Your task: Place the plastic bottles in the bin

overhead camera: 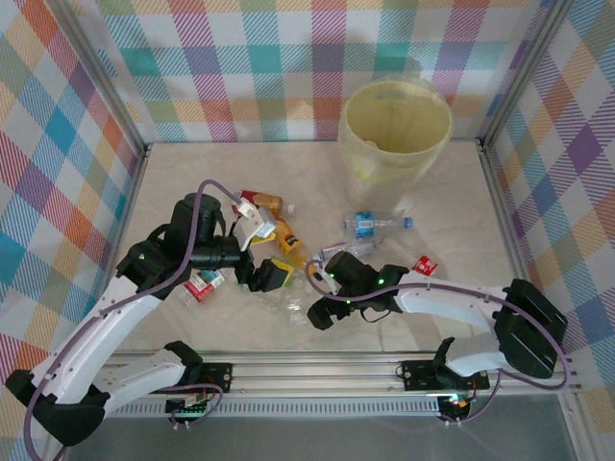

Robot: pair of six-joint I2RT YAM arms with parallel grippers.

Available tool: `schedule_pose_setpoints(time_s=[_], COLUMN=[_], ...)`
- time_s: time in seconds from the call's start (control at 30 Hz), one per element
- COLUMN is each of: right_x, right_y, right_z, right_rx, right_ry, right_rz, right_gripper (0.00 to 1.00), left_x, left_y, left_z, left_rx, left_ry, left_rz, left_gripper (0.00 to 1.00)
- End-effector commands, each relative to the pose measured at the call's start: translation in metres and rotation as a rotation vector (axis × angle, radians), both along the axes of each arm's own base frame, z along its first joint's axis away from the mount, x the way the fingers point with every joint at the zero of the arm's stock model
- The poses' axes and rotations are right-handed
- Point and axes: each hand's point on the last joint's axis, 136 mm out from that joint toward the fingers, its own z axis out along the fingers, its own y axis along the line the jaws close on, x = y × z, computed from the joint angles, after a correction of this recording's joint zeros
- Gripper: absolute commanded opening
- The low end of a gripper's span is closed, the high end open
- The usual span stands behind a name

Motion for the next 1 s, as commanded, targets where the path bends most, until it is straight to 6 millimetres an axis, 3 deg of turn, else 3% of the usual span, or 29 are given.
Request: schedule_pose_setpoints(time_s=[0.0, 0.33, 0.67, 0.77, 0.97], right_x=[0.01, 0.014, 0.009, 0.004, 0.008], right_y=[0.004, 0.022, 0.04, 0.035, 0.011], right_z=[0.003, -0.012, -0.017, -0.023, -0.026], right_rx=[-0.069, -0.248, -0.281, -0.298, -0.33], right_ry=[-0.075, -0.164, -0.157, -0.136, -0.154], right_rz=[0.022, 0.106, 0.162, 0.149, 0.022], right_gripper=[1.0, 1.0, 1.0, 0.97, 0.8], left_x=[-0.014, -0.009, -0.009, -0.008, -0.007], left_y=[0.014, 0.025, 0.025, 0.024, 0.023], left_z=[-0.004, -0.009, -0.013, -0.015, -0.016], left_rx=[0.036, -0.017, -0.021, -0.017, -0.015], left_ry=[-0.009, -0.09, -0.087, -0.083, -0.076], left_rz=[0.018, 0.108, 0.107, 0.107, 0.105], left_gripper=[1.0, 1.0, 1.0, 1.0, 1.0])
